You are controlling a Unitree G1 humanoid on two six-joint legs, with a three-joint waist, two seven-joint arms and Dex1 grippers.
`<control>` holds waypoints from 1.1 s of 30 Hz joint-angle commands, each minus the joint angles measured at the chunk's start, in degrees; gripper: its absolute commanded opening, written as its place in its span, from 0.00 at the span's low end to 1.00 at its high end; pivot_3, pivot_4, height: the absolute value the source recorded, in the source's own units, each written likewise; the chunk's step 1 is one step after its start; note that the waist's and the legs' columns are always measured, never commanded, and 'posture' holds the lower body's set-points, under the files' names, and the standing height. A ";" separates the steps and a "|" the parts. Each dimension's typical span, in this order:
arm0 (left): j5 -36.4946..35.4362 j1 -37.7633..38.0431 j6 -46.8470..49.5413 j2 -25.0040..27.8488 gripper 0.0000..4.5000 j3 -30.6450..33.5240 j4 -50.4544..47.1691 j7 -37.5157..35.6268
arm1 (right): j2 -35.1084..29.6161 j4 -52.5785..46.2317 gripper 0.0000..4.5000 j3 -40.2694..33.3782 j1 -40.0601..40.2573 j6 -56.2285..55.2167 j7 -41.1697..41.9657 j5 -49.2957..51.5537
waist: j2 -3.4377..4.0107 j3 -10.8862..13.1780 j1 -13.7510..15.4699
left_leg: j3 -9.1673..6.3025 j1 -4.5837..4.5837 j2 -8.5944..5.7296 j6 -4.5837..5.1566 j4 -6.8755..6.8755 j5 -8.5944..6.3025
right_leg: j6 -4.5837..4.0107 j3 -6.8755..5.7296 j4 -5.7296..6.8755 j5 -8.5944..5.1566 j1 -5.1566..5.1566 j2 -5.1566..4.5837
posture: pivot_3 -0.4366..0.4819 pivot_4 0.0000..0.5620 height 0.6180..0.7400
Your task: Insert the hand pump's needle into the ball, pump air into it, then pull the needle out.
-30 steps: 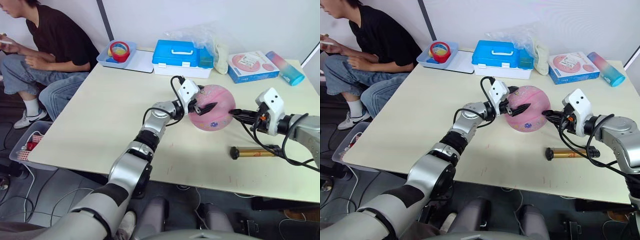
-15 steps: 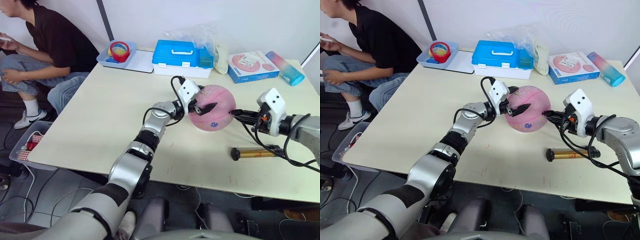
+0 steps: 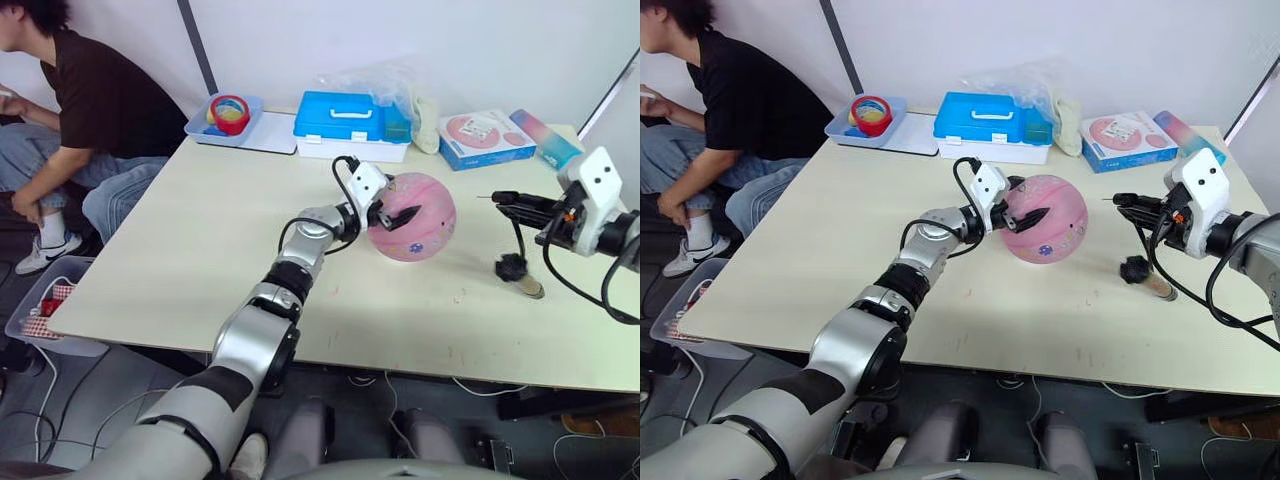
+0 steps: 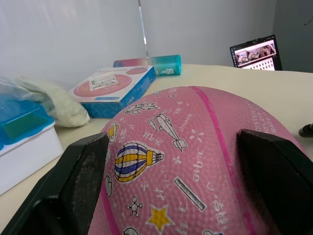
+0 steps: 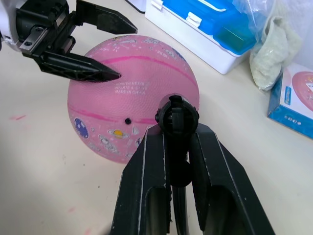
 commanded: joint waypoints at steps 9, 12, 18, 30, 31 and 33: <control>2.68 2.50 1.66 0.28 1.00 0.41 5.16 -3.97 | 2.67 0.45 0.01 0.13 4.05 -6.33 -1.87 -4.83 | 0.05 -0.03 0.13 | 0.09 -0.18 -0.08 0.22 0.00 0.13 | -0.26 0.06 -0.04 0.13 -0.17 -0.06 | 0.48 0.27 1.00; 2.08 1.95 1.28 0.38 1.00 1.45 4.74 -5.27 | 3.67 0.91 0.01 0.62 4.65 -7.82 -2.35 -6.16 | 0.06 -0.02 0.08 | 0.07 -0.17 -0.06 0.21 -0.01 0.13 | -0.26 0.04 -0.03 0.12 -0.18 -0.04 | 0.48 0.27 1.00; 0.30 0.12 -0.23 0.44 1.00 3.96 3.18 -8.66 | 6.34 2.49 0.01 1.16 6.73 -12.12 -3.27 -8.99 | 0.06 0.04 0.10 | 0.11 -0.29 -0.06 0.22 -0.09 0.13 | -0.26 0.06 -0.04 0.11 -0.27 -0.02 | 0.48 0.27 1.00; -6.68 -0.97 0.33 3.06 1.00 7.95 -7.35 -21.98 | 11.54 7.99 0.01 1.15 9.18 -21.49 -5.33 -13.85 | 0.22 0.45 0.00 | 0.30 -1.19 -0.16 0.24 -0.17 0.15 | -0.06 0.25 0.13 0.24 -1.29 0.13 | 0.48 0.27 1.00; -7.39 -0.43 1.09 3.66 1.00 7.96 -9.06 -23.61 | 11.74 8.34 0.01 1.17 9.39 -22.13 -5.40 -14.20 | 0.26 0.53 -0.02 | 0.32 -1.20 -0.18 0.24 -0.17 0.15 | -0.04 0.26 0.15 0.25 -1.31 0.13 | 0.48 0.27 1.00; -8.62 1.06 2.75 5.39 1.00 7.84 -12.84 -26.60 | 12.28 9.14 0.01 1.03 9.65 -23.45 -5.73 -14.76 | 0.31 0.62 -0.09 | 0.44 -1.25 -0.21 0.24 -0.20 0.15 | -0.03 0.34 0.17 0.26 -1.41 0.13 | 0.48 0.27 1.00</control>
